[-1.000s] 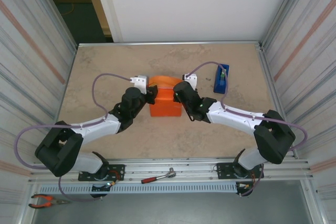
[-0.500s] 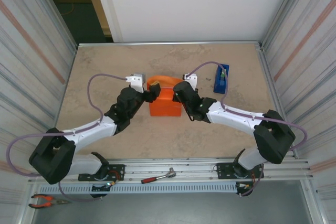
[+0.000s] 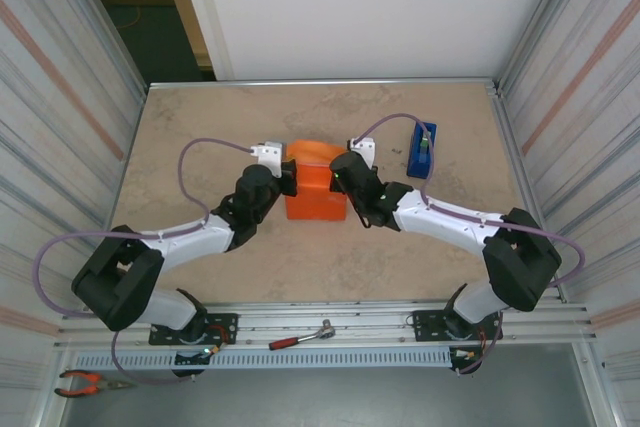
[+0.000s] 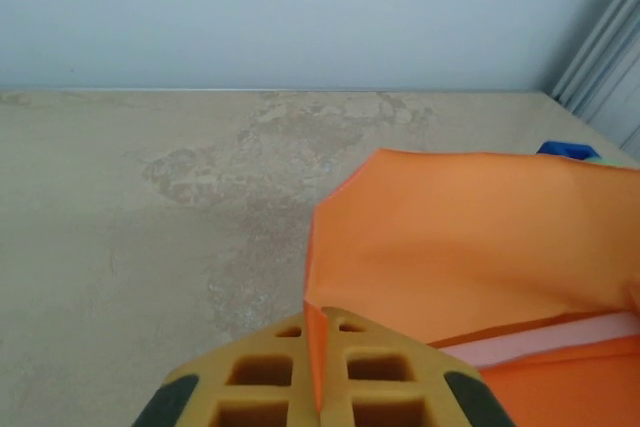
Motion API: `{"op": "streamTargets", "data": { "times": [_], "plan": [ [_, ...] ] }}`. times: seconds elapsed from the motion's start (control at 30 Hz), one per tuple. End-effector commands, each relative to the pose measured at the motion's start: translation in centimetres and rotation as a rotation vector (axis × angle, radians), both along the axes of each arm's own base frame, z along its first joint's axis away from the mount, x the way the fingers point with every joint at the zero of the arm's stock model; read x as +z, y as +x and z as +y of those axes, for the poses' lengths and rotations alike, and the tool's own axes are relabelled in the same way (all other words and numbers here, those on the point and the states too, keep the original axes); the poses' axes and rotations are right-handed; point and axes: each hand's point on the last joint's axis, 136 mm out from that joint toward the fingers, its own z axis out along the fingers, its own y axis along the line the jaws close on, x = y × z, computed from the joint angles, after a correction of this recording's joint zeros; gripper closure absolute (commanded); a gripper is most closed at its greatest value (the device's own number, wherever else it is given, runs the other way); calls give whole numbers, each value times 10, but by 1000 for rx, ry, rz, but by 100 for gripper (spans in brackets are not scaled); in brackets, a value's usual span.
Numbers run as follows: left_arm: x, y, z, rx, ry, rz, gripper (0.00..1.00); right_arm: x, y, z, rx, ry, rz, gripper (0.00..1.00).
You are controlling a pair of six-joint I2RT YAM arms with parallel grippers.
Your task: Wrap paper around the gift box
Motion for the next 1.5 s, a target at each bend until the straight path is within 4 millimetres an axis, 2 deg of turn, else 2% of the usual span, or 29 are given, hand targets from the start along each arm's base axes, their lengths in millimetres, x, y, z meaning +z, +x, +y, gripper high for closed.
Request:
{"op": "streamTargets", "data": {
  "times": [0.0,0.07,0.17,0.43,0.5,0.53,0.57,0.6,0.67,0.7,0.77,0.87,1.0,1.03,1.1,1.17,1.2,1.33,1.4,1.43,1.47],
  "plan": [
    [21,0,-10,-35,-11,-43,100,15,1,5,55,-20,2,100],
    [24,-3,-11,-44,-19,-47,100,22,2,3,53,-9,-7,100],
    [22,-6,-13,-53,-19,-46,100,18,0,0,46,-3,-1,100],
    [-6,-14,-15,-52,-5,5,99,-26,-15,-11,10,6,60,100],
    [-7,-15,-15,-50,-5,8,67,-30,-17,-12,8,3,64,100],
    [-6,-15,-15,-47,-5,8,61,-30,-18,-13,8,2,65,100],
    [-7,-15,-16,-50,-2,12,61,-30,-18,-14,7,1,66,100],
    [-8,-15,-17,-51,2,14,65,-29,-19,-13,10,1,65,100],
    [-12,-16,-17,-51,10,18,84,-25,-18,-14,8,2,60,100],
    [-14,-16,-17,-46,13,19,91,-22,-17,-14,8,3,57,91],
    [-17,-18,-16,-37,21,24,99,-15,-16,-15,7,6,50,68],
    [-22,-19,-14,-29,30,32,100,-3,-12,-19,7,25,35,48],
    [-23,-21,-12,-22,33,30,100,9,-6,-23,6,36,24,44],
    [-23,-22,-13,-23,34,30,100,10,-3,-24,6,36,26,44],
    [-22,-23,-14,-26,39,29,100,13,0,-24,11,35,23,58],
    [-22,-23,-14,-24,40,28,100,16,3,-24,17,36,24,89],
    [-22,-23,-14,-23,40,28,100,17,4,-23,21,37,23,98],
    [-20,-24,-16,-28,34,25,99,17,3,-22,28,37,27,100],
    [-13,-22,-16,-24,30,12,87,15,2,-23,24,39,30,100],
    [-9,-22,-15,-22,25,6,78,13,1,-24,23,40,33,100],
    [-4,-22,-15,-22,16,-4,64,12,0,-25,19,44,35,100]
  ]
}}
